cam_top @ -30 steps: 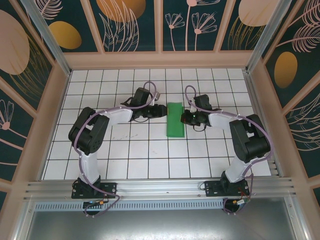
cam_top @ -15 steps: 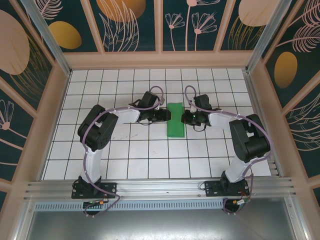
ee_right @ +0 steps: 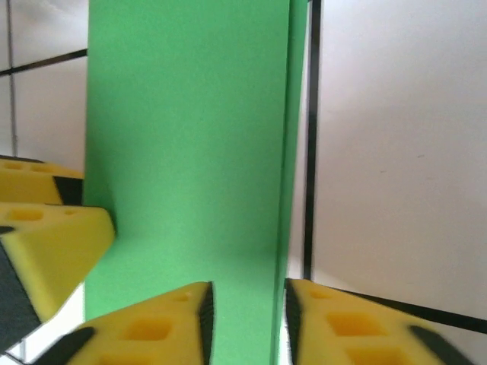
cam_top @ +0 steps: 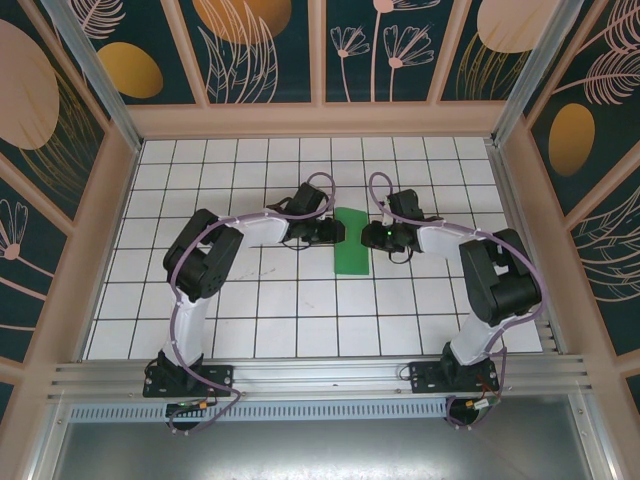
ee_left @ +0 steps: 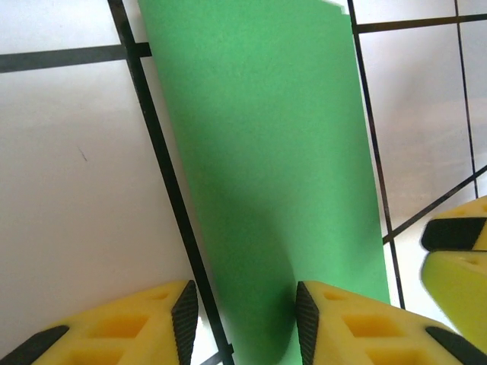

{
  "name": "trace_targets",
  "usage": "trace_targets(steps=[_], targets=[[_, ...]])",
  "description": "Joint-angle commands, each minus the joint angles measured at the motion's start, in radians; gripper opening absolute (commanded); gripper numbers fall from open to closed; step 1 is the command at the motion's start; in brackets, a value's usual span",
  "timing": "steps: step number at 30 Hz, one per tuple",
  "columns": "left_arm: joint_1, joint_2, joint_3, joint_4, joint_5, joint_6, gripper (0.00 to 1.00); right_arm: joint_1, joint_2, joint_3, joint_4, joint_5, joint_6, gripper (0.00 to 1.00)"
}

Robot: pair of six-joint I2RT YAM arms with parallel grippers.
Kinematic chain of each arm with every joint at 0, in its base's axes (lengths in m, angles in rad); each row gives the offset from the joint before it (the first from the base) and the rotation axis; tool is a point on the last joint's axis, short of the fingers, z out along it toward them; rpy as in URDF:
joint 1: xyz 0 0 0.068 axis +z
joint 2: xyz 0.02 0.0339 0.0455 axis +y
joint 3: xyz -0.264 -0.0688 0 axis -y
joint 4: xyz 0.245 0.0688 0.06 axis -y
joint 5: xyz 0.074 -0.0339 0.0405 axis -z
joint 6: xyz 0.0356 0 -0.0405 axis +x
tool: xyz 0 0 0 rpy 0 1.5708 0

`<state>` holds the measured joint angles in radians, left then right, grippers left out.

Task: Fold a paper plane with a square sheet of paper (fold left side to right side)
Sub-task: Hold the square sheet of paper at the center of the table.

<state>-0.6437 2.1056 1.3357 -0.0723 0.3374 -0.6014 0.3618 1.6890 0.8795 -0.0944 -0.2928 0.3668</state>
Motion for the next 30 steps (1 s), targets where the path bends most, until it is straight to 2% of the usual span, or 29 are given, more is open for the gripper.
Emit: trace_targets(steps=[1,4,11,15,19,23,30], targets=[[-0.012,0.044,0.017,-0.051,-0.045,0.028,0.42,-0.003,-0.124,-0.012,-0.033,0.108,-0.011,0.45],[-0.014,0.054,0.025,-0.065,-0.052,0.035,0.42,-0.021,-0.211,-0.050,-0.039,0.162,-0.009,0.52],[-0.019,0.071,0.043,-0.088,-0.060,0.046,0.42,-0.071,-0.391,-0.132,-0.033,0.219,0.004,0.63],[-0.023,0.085,0.061,-0.112,-0.066,0.059,0.42,-0.093,-0.463,-0.172,-0.004,0.183,0.022,0.73],[-0.029,0.095,0.079,-0.141,-0.094,0.072,0.42,-0.127,-0.510,-0.215,0.057,0.080,0.063,0.80],[-0.031,0.103,0.089,-0.152,-0.098,0.076,0.42,-0.151,-0.523,-0.238,0.088,0.023,0.089,0.82],[-0.037,0.120,0.121,-0.189,-0.112,0.097,0.43,-0.157,-0.524,-0.244,0.086,0.018,0.087,0.82]])
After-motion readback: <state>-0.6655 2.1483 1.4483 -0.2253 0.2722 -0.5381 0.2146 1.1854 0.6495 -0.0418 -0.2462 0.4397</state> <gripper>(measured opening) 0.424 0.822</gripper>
